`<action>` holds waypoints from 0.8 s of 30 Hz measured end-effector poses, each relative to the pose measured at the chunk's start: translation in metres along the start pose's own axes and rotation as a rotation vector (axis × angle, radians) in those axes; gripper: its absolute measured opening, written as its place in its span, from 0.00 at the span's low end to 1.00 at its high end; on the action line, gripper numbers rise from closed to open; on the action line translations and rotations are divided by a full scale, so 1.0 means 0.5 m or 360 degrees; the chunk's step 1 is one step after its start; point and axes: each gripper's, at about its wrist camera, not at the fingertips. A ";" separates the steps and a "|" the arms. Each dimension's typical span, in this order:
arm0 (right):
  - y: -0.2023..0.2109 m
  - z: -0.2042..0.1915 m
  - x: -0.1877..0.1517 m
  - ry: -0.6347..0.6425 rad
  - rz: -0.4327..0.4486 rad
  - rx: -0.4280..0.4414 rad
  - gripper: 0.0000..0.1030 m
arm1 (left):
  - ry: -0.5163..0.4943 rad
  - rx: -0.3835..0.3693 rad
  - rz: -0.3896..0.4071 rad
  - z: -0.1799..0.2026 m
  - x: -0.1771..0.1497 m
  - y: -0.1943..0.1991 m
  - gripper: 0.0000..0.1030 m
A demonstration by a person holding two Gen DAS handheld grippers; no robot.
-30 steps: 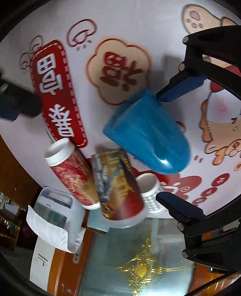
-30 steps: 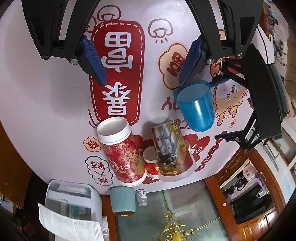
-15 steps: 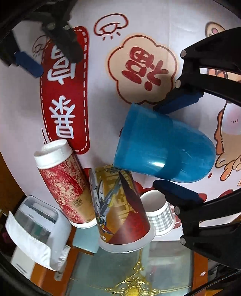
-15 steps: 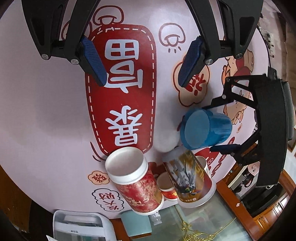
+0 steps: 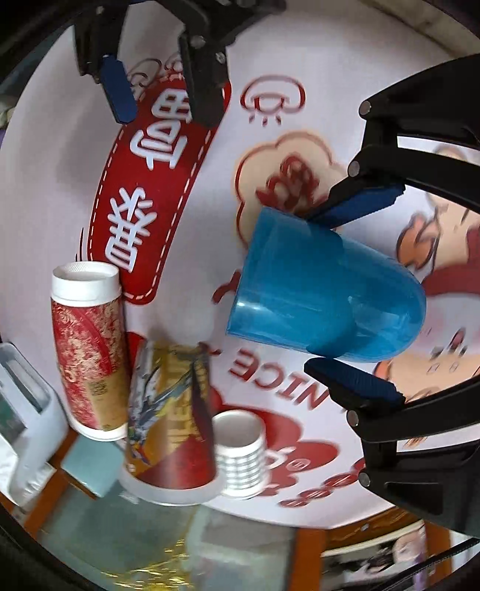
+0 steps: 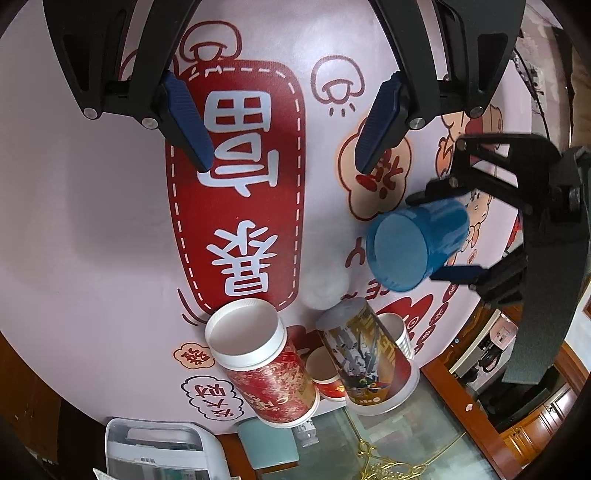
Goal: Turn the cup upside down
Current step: 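Close the left gripper around the blue cup body and lift it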
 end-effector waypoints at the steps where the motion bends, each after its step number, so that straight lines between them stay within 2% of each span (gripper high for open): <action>1: 0.003 -0.002 -0.005 0.0002 0.0001 0.0004 0.78 | 0.0042 -0.0040 -0.0021 0.006 -0.003 0.005 0.68; 4: 0.010 -0.005 -0.014 0.0006 0.0004 0.0015 0.78 | 0.0174 -0.0154 -0.0071 0.014 -0.008 0.015 0.68; 7: 0.022 -0.005 -0.029 0.0001 0.0013 0.0023 0.78 | 0.0372 -0.0301 -0.0155 0.020 -0.022 0.018 0.68; 9: 0.029 -0.002 -0.038 -0.0008 0.0015 0.0030 0.78 | 0.0551 -0.0446 -0.0236 0.011 -0.030 0.014 0.68; 12: 0.041 0.006 -0.052 -0.0021 0.0022 0.0035 0.78 | 0.0783 -0.0642 -0.0292 -0.009 -0.049 0.006 0.68; 16: 0.057 0.020 -0.071 -0.0034 0.0038 0.0040 0.78 | 0.1033 -0.0832 -0.0315 -0.018 -0.074 -0.005 0.68; 18: 0.064 0.027 -0.079 -0.0039 0.0039 0.0037 0.78 | 0.1157 -0.0972 -0.0314 -0.016 -0.089 -0.014 0.68; 21: 0.073 0.037 -0.091 -0.0045 0.0040 0.0033 0.78 | 0.1320 -0.1153 -0.0284 0.003 -0.103 -0.024 0.67; 24: 0.079 0.047 -0.100 -0.0061 0.0037 0.0034 0.78 | 0.1439 -0.1267 -0.0225 0.034 -0.113 -0.024 0.67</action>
Point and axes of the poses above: each gripper's, at about its wrist camera, not at the fingertips, and y roughly against the way its jaws point, z to its right, x to its top, and after that the axes turned 14 degrees about -z, right-handed
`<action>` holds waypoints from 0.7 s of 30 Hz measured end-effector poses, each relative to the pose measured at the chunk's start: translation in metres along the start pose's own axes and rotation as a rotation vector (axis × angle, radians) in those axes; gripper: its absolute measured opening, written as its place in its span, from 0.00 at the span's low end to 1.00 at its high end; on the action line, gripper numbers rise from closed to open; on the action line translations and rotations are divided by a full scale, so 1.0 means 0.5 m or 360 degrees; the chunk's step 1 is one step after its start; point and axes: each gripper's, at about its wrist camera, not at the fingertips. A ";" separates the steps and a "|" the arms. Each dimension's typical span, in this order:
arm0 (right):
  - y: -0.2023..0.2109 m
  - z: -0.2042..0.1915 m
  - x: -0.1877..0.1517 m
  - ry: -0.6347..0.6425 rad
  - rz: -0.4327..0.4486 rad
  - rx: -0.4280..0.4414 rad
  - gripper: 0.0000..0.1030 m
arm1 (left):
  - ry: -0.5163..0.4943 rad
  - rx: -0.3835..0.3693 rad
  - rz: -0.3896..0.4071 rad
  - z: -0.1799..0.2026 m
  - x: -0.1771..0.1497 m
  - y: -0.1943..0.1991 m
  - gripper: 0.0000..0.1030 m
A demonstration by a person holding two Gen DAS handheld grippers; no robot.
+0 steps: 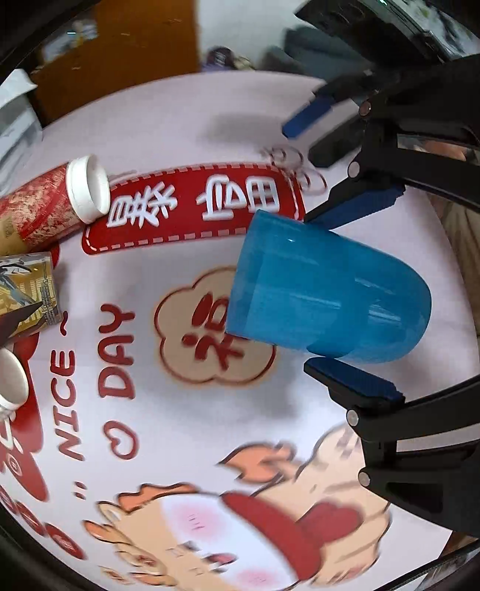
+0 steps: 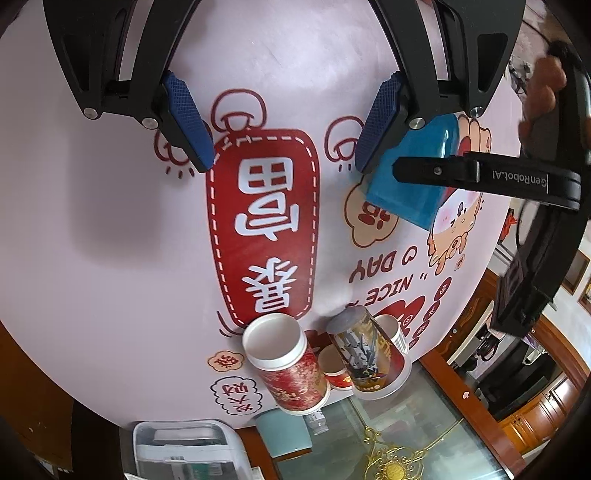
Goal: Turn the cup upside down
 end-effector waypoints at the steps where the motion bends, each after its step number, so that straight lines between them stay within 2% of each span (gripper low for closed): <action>1: 0.002 0.002 -0.002 -0.0004 0.0000 0.0000 0.78 | 0.0034 -0.0068 0.0000 -0.001 -0.009 -0.008 0.67; 3: 0.006 0.006 -0.008 -0.0007 -0.0001 -0.0003 0.78 | 0.0084 -0.0184 0.0006 0.001 -0.031 -0.025 0.68; 6: 0.009 0.013 -0.015 -0.0008 -0.0005 -0.0009 0.78 | 0.0122 -0.0226 0.0056 0.007 -0.058 -0.033 0.68; 8: 0.013 0.020 -0.022 -0.0017 -0.0007 -0.0006 0.78 | 0.0120 -0.0238 0.0065 0.011 -0.049 -0.027 0.68; 11: 0.018 0.028 -0.030 -0.0021 -0.0006 -0.0006 0.78 | 0.0091 -0.0165 0.0127 0.022 -0.053 -0.018 0.69; 14: 0.021 0.034 -0.038 -0.0026 -0.0012 0.0014 0.78 | 0.0023 -0.0121 0.0201 0.040 -0.065 0.003 0.86; 21: 0.025 0.029 -0.045 -0.0018 -0.0037 0.0078 0.78 | -0.0080 -0.0007 0.0345 0.040 -0.108 0.066 0.87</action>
Point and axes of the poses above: each gripper's, at about its wrist camera, not at the fingertips, and y roughly against the way its jaws point, z to its right, x to its top, and after that the axes turned 14 degrees about -z, right-handed
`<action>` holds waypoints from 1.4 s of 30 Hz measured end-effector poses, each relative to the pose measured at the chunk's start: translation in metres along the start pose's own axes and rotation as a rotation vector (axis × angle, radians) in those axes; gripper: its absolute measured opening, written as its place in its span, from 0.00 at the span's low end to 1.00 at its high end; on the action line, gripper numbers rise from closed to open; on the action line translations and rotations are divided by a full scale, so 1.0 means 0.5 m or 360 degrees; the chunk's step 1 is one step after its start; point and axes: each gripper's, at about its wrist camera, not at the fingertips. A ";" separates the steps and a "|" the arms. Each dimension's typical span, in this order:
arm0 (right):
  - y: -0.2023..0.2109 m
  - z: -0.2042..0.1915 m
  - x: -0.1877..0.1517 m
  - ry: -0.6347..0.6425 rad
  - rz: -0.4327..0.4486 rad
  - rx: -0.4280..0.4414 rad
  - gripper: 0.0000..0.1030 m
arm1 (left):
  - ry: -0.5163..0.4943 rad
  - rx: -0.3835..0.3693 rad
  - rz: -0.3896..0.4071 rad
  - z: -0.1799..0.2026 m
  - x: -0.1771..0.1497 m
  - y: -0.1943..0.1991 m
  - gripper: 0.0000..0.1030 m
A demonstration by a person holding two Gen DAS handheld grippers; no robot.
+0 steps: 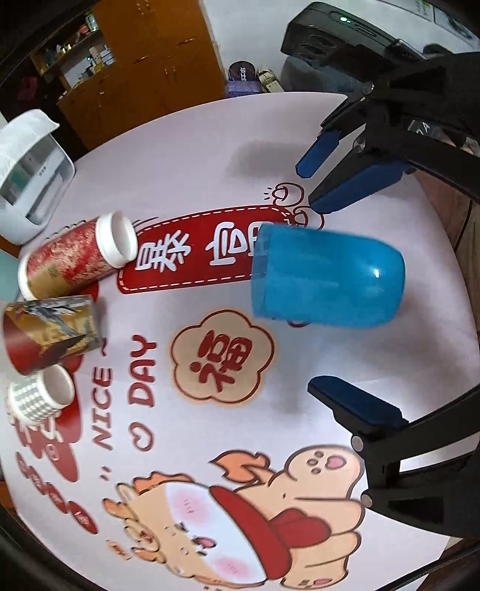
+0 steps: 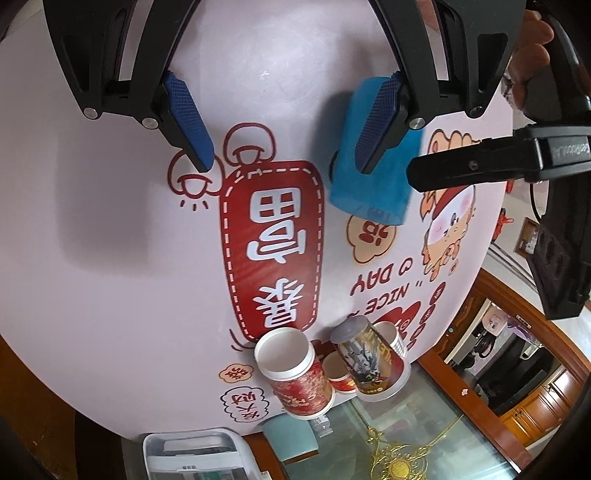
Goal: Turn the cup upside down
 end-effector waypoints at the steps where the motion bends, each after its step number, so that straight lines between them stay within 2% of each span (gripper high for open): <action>1: 0.000 -0.002 0.002 0.0001 -0.0004 0.0010 0.78 | -0.0012 0.0013 0.0026 -0.004 -0.005 0.010 0.87; 4: -0.004 -0.007 0.008 -0.0005 -0.0061 0.0131 0.78 | -0.0059 0.0079 0.0115 -0.014 -0.015 0.027 0.87; 6: -0.016 -0.007 0.018 -0.0028 -0.0146 0.0241 0.78 | -0.0076 0.0109 0.0179 -0.024 -0.022 0.035 0.87; 8: -0.026 -0.007 0.025 -0.0055 -0.0196 0.0273 0.79 | -0.0097 0.0118 0.0214 -0.036 -0.029 0.042 0.87; 13: -0.035 -0.004 0.045 -0.0086 -0.0265 0.0231 0.79 | -0.0153 0.0111 0.0167 -0.056 -0.033 0.033 0.87; 19: -0.058 0.001 0.076 -0.0078 -0.0413 0.0192 0.79 | -0.0210 0.0232 0.0169 -0.052 -0.036 0.010 0.87; 24: -0.084 -0.013 0.089 -0.0045 -0.0514 0.0210 0.78 | -0.0213 0.0260 0.0163 -0.060 -0.037 0.002 0.87; 30: -0.112 -0.034 0.099 -0.0051 -0.0593 0.0263 0.71 | -0.0199 0.0273 0.0177 -0.076 -0.035 0.009 0.87; 32: -0.119 -0.038 0.101 -0.0053 -0.0611 0.0290 0.66 | -0.0194 0.0270 0.0180 -0.081 -0.033 0.012 0.87; 39: -0.128 -0.044 0.106 -0.0036 -0.0659 0.0331 0.65 | -0.0187 0.0265 0.0164 -0.090 -0.027 0.010 0.87; 42: -0.134 -0.032 0.107 -0.0047 -0.0699 0.0391 0.65 | -0.0196 0.0268 0.0164 -0.088 -0.029 0.008 0.87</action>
Point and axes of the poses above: each gripper's, at about its wrist camera, not at the fingertips, and y roughly against the way its jaws point, z to its right, x to its top, and after that the axes turned 14 degrees about -z, right-handed
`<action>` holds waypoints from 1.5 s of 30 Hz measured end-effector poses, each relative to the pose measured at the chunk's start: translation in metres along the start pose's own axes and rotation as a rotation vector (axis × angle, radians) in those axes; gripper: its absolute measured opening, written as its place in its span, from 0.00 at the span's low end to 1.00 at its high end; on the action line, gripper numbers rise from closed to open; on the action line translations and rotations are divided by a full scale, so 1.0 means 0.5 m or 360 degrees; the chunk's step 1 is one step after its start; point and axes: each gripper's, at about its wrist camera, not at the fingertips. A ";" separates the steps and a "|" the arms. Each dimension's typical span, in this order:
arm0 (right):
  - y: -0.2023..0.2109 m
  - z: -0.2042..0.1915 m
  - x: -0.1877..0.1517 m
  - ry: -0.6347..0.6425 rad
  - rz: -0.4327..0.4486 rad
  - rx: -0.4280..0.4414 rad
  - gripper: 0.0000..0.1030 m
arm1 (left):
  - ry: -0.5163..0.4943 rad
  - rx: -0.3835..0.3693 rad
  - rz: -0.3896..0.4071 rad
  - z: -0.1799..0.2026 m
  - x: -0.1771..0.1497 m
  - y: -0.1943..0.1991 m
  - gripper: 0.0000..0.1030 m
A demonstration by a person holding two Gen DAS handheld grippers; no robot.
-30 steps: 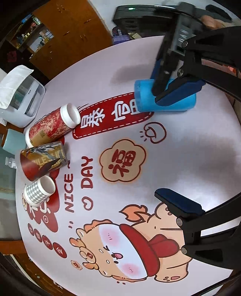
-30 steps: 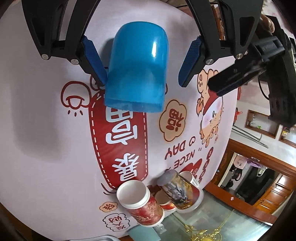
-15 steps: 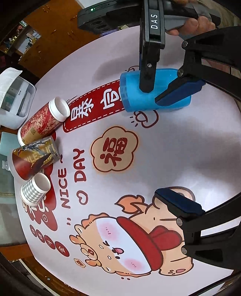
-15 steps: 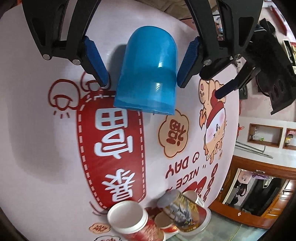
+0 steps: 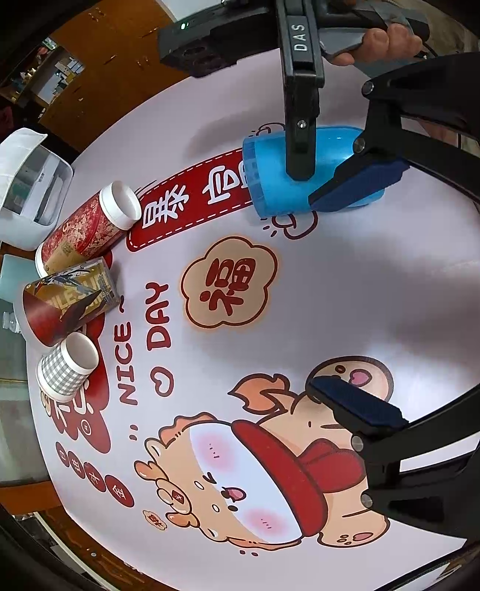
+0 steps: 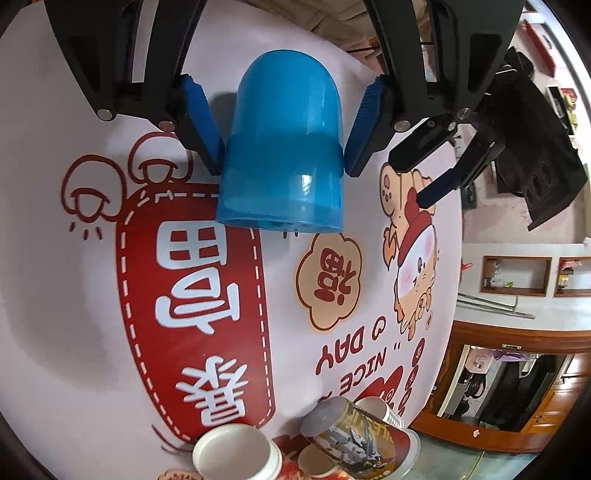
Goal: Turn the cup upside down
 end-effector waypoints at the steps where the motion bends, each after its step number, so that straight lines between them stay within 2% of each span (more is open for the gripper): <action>1: -0.006 0.004 0.003 -0.0010 -0.0021 0.0036 0.65 | -0.0001 0.0004 0.0002 0.001 0.000 0.000 0.87; 3: -0.017 0.008 0.007 -0.0021 -0.0044 0.0080 0.64 | -0.0003 0.0010 0.0009 0.002 -0.001 0.003 0.87; 8: -0.030 -0.031 -0.004 0.0095 0.0005 -0.0023 0.62 | -0.0008 0.0045 0.0058 -0.002 -0.001 0.021 0.87; 13: -0.022 -0.050 -0.021 0.0170 0.0069 -0.0003 0.62 | 0.0026 0.0091 0.0142 -0.013 -0.001 0.046 0.87; 20: 0.022 -0.090 -0.043 0.0332 0.0344 -0.0083 0.62 | 0.0061 0.0147 0.0254 -0.023 -0.009 0.072 0.87; 26: 0.037 -0.142 -0.078 0.0535 0.0702 -0.0274 0.62 | 0.0081 0.0194 0.0356 -0.021 -0.016 0.087 0.87; 31: 0.024 -0.158 -0.104 0.0640 0.0927 -0.0431 0.62 | 0.0056 0.0280 0.0491 -0.006 -0.028 0.109 0.87; 34: 0.015 -0.165 -0.122 0.0701 0.1083 -0.0525 0.62 | 0.0035 0.0286 0.0526 0.000 -0.036 0.116 0.87; 39: -0.009 -0.164 -0.132 0.0768 0.1218 -0.0601 0.62 | 0.0026 0.0193 0.0577 0.000 -0.041 0.128 0.87; 45: -0.036 -0.147 -0.129 0.0754 0.1268 -0.0595 0.62 | 0.0001 0.0186 0.0610 0.007 -0.052 0.125 0.87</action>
Point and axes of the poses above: each gripper's, at about its wrist camera, not at the fingertips, and y roughly against the way its jaws point, z to its right, x to its top, and after that the axes turned 14 degrees about -z, right-handed
